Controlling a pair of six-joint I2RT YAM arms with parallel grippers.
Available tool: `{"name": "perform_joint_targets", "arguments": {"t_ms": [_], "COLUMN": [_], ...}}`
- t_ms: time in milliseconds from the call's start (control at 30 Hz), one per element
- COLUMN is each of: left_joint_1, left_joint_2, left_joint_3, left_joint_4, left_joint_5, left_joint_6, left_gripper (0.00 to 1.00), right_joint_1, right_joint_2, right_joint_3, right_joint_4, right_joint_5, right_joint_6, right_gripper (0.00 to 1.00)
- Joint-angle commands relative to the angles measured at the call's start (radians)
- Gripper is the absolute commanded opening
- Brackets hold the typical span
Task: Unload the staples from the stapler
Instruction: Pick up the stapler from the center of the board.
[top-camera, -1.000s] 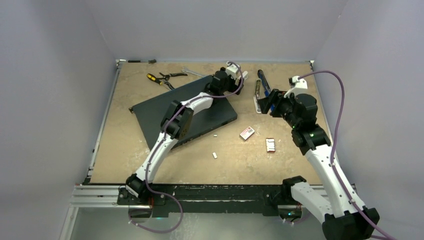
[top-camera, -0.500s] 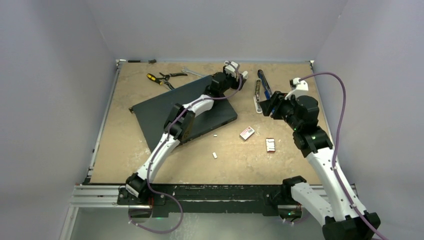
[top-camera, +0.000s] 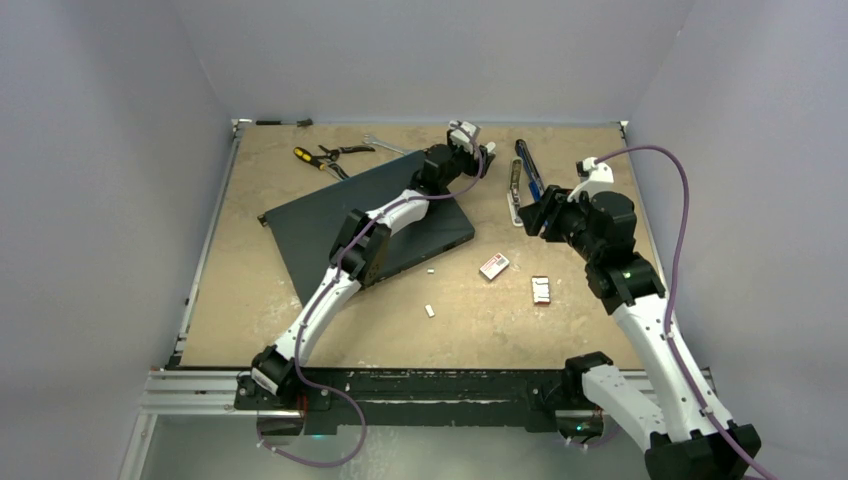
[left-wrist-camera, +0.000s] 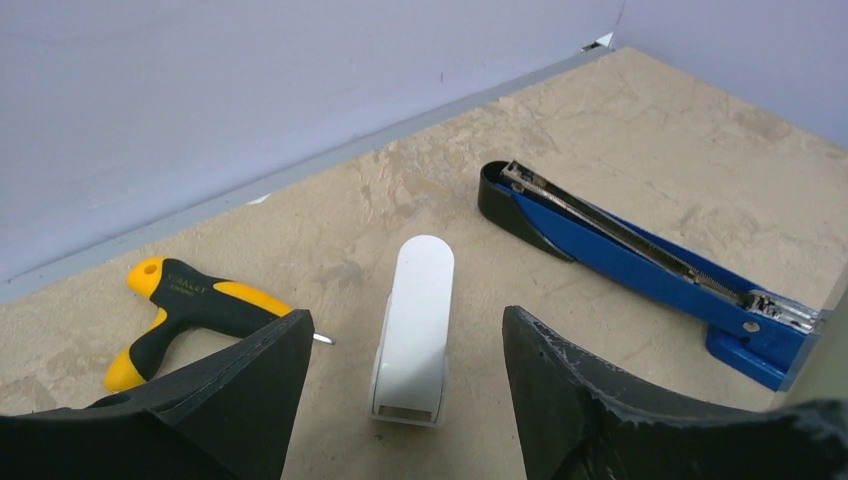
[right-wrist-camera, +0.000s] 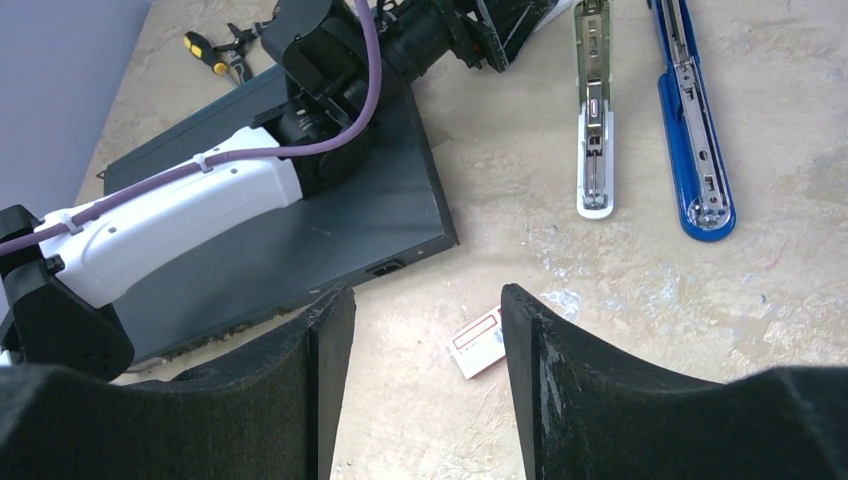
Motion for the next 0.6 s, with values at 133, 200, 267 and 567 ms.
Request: {"name": "perform_joint_targets", "arguments": {"t_ms": [133, 200, 267, 567], "left_joint_1": [-0.018, -0.018, -0.017, -0.017], "left_joint_2": [-0.016, -0.012, -0.009, -0.008], "left_joint_3": [-0.009, -0.008, -0.008, -0.031], "left_joint_4": [-0.14, -0.129, -0.114, -0.048], "left_joint_5": [-0.025, -0.031, -0.038, -0.017], "left_joint_6": [0.055, 0.049, 0.041, 0.026], "left_gripper": [0.55, 0.44, 0.38, 0.14], "right_joint_1": [0.004, 0.004, 0.004, 0.004], "right_joint_2": [0.005, 0.003, 0.0, -0.013], "right_joint_3": [0.027, 0.024, 0.023, 0.016], "right_joint_4": [0.028, 0.029, 0.029, 0.016], "right_joint_5": [-0.036, -0.037, -0.036, -0.028], "right_joint_6": [-0.015, -0.015, -0.018, -0.021], "right_gripper": [0.59, 0.59, 0.58, 0.58]}}
